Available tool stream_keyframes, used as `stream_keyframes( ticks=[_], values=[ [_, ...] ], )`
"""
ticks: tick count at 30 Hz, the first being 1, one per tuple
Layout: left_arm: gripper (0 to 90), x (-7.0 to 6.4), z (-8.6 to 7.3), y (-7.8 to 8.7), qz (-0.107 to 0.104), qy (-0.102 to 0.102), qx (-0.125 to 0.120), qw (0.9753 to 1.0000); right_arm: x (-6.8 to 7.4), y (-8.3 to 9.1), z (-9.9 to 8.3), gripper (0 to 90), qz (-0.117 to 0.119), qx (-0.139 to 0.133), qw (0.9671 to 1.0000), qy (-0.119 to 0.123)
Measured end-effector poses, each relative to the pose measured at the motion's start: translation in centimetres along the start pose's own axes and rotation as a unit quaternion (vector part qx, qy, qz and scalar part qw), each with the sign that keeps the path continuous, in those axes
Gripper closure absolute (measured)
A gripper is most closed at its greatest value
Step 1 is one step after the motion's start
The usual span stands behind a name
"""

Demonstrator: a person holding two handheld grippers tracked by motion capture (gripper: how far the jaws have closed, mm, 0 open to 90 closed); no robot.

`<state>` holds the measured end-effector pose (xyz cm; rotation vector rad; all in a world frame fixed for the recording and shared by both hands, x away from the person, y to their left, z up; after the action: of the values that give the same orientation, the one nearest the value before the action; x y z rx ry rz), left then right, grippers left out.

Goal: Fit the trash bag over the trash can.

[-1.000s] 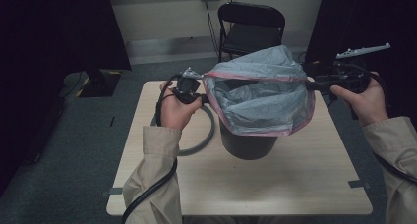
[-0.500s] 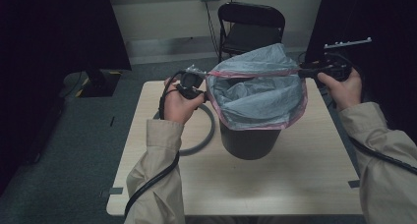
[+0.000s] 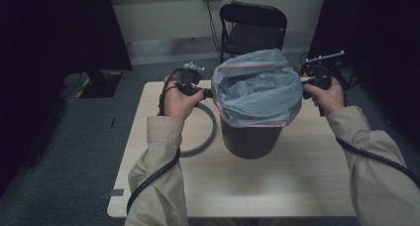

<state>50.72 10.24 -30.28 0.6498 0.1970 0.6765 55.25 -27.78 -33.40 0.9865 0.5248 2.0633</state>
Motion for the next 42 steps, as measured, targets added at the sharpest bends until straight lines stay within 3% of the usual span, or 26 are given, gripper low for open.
stream_keyframes(
  ticks=[3, 6, 10, 12, 15, 18, 21, 23, 25, 28, 31, 33, 36, 39, 42],
  values=[
    [90.0, 0.3, -0.2, -0.2, -0.004, 0.001, 0.001, 1.0000, 0.0, 0.3, -0.6, 89.9, 0.017, -0.002, 0.9999, -0.005],
    [90.0, 0.5, -0.3, -0.5, -0.005, 0.004, 0.011, 0.9999, 0.2, 1.3, -0.7, 88.1, -0.004, -0.014, 0.9999, 0.008],
    [90.0, 0.5, -0.6, -1.1, -0.016, 0.007, 0.020, 0.9996, 0.3, 2.2, -0.2, 86.4, -0.006, -0.049, 0.9988, 0.004],
    [90.0, 0.4, -0.7, -1.4, -0.020, 0.011, 0.018, 0.9996, -0.2, 2.0, 0.0, 86.5, -0.005, -0.066, 0.9978, -0.009],
    [90.0, 0.2, -0.5, -1.5, -0.021, 0.010, 0.010, 0.9997, -0.8, 0.7, -0.5, 88.4, 0.026, -0.074, 0.9962, -0.038],
    [90.0, 0.0, -0.1, -1.0, -0.018, 0.007, -0.005, 0.9998, -1.0, -0.7, -1.2, 89.9, 0.043, -0.064, 0.9960, -0.047],
    [90.0, 0.0, 0.0, -0.7, -0.012, 0.002, -0.011, 0.9999, -1.0, -1.0, -1.6, 90.0, 0.032, -0.054, 0.9976, -0.028],
    [90.0, 0.1, -0.1, -0.8, -0.012, 0.011, -0.025, 0.9995, -0.8, -0.8, -1.7, 90.0, 0.021, -0.040, 0.9989, -0.013],
    [90.0, 0.1, -0.1, -0.8, -0.010, 0.004, -0.026, 0.9996, -0.5, -0.4, -1.9, 90.0, 0.013, -0.025, 0.9996, 0.003],
    [90.0, -0.4, -0.1, -0.8, -0.013, 0.005, -0.025, 0.9996, -0.1, 0.5, -2.6, 90.0, 0.019, -0.005, 0.9997, 0.014],
    [90.0, -0.9, -0.2, -0.5, -0.020, -0.008, -0.019, 0.9996, 0.2, 1.6, -3.7, 90.0, 0.034, 0.014, 0.9991, 0.020],
    [90.0, -1.4, -0.1, -0.2, -0.018, -0.016, -0.013, 0.9996, 0.5, 2.7, -4.5, 89.1, 0.035, 0.025, 0.9984, 0.037],
    [90.0, -1.5, -0.2, -0.1, -0.011, -0.018, -0.010, 0.9997, 0.5, 4.5, -4.5, 61.2, 0.004, -0.015, 0.9988, 0.046],
    [90.0, -1.4, 0.0, 0.0, -0.008, -0.018, -0.010, 0.9998, 0.4, 6.5, -3.4, 60.4, -0.005, -0.065, 0.9966, 0.052],
    [90.0, -1.4, 0.2, -0.1, -0.005, -0.018, -0.011, 0.9998, 0.9, 7.0, -2.2, 58.0, -0.019, -0.077, 0.9946, 0.067]
  ],
)
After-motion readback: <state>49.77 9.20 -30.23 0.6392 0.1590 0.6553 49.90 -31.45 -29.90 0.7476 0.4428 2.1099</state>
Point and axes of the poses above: each handheld gripper's, and its own axes: y roughly backward along the jaws, z roughly out of its top, x roughly to its left, the point moved 2 cm from there along -y, roughly forward along the jaws, and after that the axes turned 11 degrees about -y, right-handed, at the moved point
